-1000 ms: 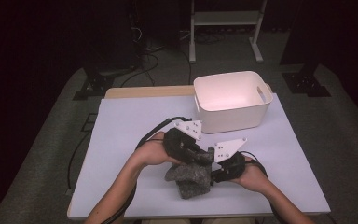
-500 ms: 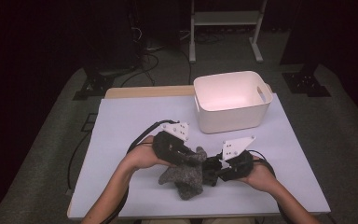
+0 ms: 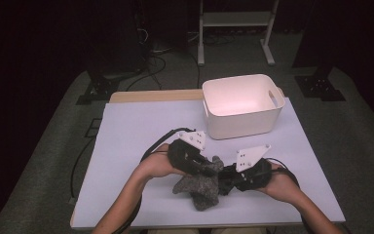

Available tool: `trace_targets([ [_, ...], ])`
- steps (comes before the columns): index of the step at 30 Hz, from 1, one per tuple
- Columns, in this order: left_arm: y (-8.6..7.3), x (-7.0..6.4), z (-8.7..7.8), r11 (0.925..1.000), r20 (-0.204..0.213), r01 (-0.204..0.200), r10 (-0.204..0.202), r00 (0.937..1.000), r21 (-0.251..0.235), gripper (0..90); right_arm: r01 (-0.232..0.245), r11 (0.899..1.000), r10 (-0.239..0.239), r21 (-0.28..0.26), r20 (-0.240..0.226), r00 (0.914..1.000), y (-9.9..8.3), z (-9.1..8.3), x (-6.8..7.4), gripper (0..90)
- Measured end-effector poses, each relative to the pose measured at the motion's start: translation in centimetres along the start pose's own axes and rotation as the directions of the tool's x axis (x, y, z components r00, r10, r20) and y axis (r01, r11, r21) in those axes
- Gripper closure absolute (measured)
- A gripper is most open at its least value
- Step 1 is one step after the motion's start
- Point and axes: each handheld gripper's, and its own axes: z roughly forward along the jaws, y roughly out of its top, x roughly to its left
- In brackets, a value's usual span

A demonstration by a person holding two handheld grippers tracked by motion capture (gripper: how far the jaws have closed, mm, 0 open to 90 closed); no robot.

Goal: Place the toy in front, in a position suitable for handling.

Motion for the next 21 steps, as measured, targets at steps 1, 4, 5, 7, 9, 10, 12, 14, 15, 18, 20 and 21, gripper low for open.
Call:
trace_targets([
  [1,0.0,0.0,0.3,1.0000,-0.001,-0.001,0.001,1.0000,0.007,76.8,0.001,1.000,-0.001,0.009,0.006,1.0000,0.0,-0.1,0.1,60.9],
  [4,0.0,0.2,1.2,0.9998,0.005,-0.002,0.002,1.0000,0.020,76.8,0.009,1.000,-0.009,0.026,0.013,0.9999,-0.2,-0.4,0.1,61.1],
  [5,-0.2,0.4,2.2,0.9993,0.013,0.003,-0.003,0.9999,0.036,76.8,0.009,0.999,-0.009,0.040,0.013,0.9999,-0.4,-0.7,0.1,61.2],
  [7,-0.3,0.5,2.8,0.9999,0.026,0.005,-0.005,0.9997,0.016,76.9,0.007,0.999,-0.007,0.051,0.017,0.9998,-0.7,-1.0,0.2,61.2],
  [9,-0.3,0.6,3.1,0.9999,0.032,0.006,-0.006,0.9995,0.014,76.9,0.005,0.999,-0.006,0.052,0.021,0.9998,-0.9,-1.1,0.2,61.1],
  [10,-0.3,0.6,3.5,0.9999,0.035,0.008,-0.008,0.9994,0.009,76.8,-0.003,0.999,0.001,0.049,0.026,0.9997,-1.4,-1.4,0.2,61.1],
  [12,-0.2,0.8,4.3,0.9996,0.033,0.011,-0.012,0.9994,0.027,76.8,-0.005,0.999,0.003,0.054,0.035,0.9994,-1.9,-1.7,0.3,61.1],
  [14,-0.2,0.9,4.6,0.9995,0.036,0.012,-0.013,0.9993,0.031,76.7,-0.011,0.999,0.009,0.053,0.037,0.9993,-2.1,-1.8,0.3,61.0],
  [15,-0.2,1.0,4.8,0.9994,0.039,0.010,-0.011,0.9992,0.032,76.7,-0.014,0.999,0.013,0.044,0.036,0.9993,-2.4,-1.9,0.2,61.1],
  [18,-0.4,1.2,5.3,0.9991,0.041,0.021,-0.023,0.9989,0.037,76.6,-0.045,0.999,0.044,0.008,0.035,0.9984,-3.6,-2.2,0.2,61.0],
  [20,-0.4,1.2,5.4,0.9989,0.040,0.019,-0.021,0.9990,0.044,76.6,-0.050,0.999,0.050,0.001,0.033,0.9982,-3.8,-2.3,0.2,61.0],
  [21,-0.3,1.2,5.5,0.9986,0.036,0.015,-0.017,0.9992,0.051,76.6,-0.051,0.999,0.051,-0.015,0.033,0.9981,-4.2,-2.4,0.2,61.0],
])
